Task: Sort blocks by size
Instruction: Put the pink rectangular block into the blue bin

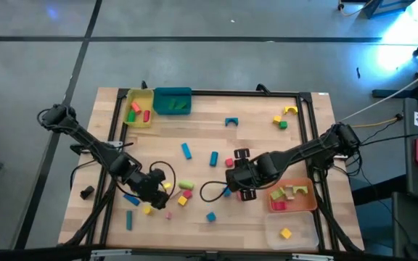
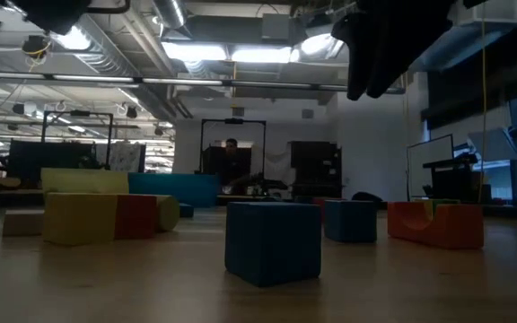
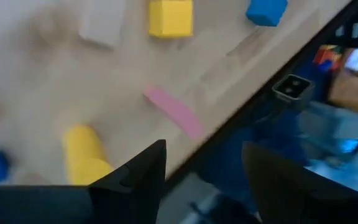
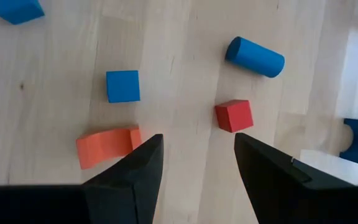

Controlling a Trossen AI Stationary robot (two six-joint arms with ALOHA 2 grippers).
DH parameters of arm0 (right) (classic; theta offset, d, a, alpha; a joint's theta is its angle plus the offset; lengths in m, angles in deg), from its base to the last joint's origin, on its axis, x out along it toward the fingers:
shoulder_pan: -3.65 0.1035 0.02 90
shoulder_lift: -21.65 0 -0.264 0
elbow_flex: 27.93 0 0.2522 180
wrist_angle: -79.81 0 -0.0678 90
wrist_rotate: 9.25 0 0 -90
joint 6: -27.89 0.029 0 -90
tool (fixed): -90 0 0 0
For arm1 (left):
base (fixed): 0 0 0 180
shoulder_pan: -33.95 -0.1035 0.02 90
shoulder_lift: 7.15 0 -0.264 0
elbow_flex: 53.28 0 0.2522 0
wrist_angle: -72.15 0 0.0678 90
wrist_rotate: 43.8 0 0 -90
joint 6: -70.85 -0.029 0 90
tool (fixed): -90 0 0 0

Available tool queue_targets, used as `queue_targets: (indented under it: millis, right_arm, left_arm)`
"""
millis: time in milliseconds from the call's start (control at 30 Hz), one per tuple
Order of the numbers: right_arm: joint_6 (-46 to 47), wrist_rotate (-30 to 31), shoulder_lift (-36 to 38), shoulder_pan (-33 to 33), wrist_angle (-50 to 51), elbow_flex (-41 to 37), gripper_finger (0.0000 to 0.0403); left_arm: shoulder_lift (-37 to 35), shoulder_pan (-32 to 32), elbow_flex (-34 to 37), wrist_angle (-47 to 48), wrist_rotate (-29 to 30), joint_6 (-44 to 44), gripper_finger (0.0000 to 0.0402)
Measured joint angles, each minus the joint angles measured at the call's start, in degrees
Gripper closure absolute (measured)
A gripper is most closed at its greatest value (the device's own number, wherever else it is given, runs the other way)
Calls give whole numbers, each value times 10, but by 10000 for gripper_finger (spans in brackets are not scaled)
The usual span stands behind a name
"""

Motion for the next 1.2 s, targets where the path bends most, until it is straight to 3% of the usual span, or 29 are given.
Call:
queue_targets:
  millis: [467,1200]
  right_arm:
    - [-11,1,0,-2,-1,0,205]
    - [-54,1,0,-2,-5,0,205]
  left_arm:
    - [94,26,0,-77,-11,150,206]
    - [166,7,0,-82,-23,186,206]
